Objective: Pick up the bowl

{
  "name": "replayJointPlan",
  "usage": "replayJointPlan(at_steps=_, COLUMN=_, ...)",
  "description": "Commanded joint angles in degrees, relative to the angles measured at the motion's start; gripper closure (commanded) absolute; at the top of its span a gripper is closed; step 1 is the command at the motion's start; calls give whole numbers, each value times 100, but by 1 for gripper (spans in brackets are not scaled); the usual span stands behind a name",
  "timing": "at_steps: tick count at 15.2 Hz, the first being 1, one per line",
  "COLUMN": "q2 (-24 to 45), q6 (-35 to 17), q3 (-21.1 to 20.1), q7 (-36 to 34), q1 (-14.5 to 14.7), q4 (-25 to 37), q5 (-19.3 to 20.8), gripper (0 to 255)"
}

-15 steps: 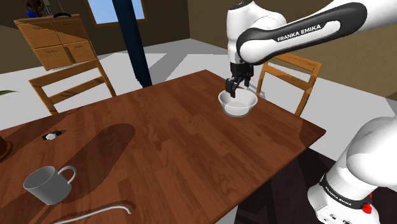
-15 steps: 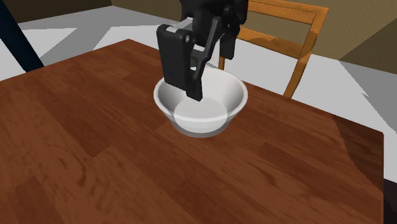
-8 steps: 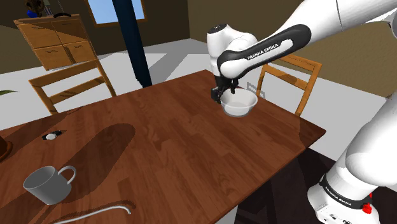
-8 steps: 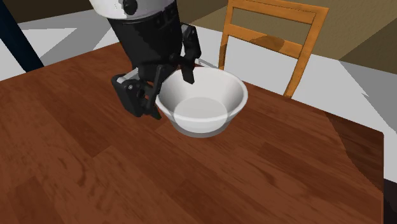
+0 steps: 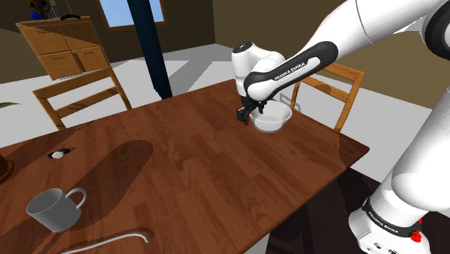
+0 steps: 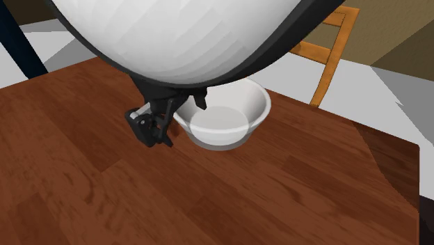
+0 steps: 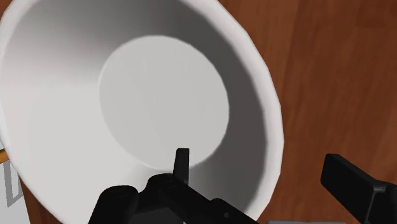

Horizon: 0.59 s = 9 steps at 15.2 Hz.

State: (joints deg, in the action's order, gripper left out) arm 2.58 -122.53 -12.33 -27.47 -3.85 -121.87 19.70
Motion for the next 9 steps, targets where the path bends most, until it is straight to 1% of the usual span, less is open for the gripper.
replayJointPlan(at_steps=1, q2=19, q6=-56, q3=6, q7=-14, q1=-6, q4=-36, q5=18, gripper=0)
replayJointPlan(at_steps=2, q2=19, q6=-56, q3=6, q7=-14, q1=-6, q4=-36, q5=18, gripper=0)
replayJointPlan(at_steps=3, q2=20, q6=-54, q3=7, q7=-12, q1=-6, q4=-32, q5=17, gripper=255)
replayJointPlan(at_steps=9, q2=20, q6=-53, q3=6, q7=-14, q1=-5, q4=-32, q5=17, gripper=255)
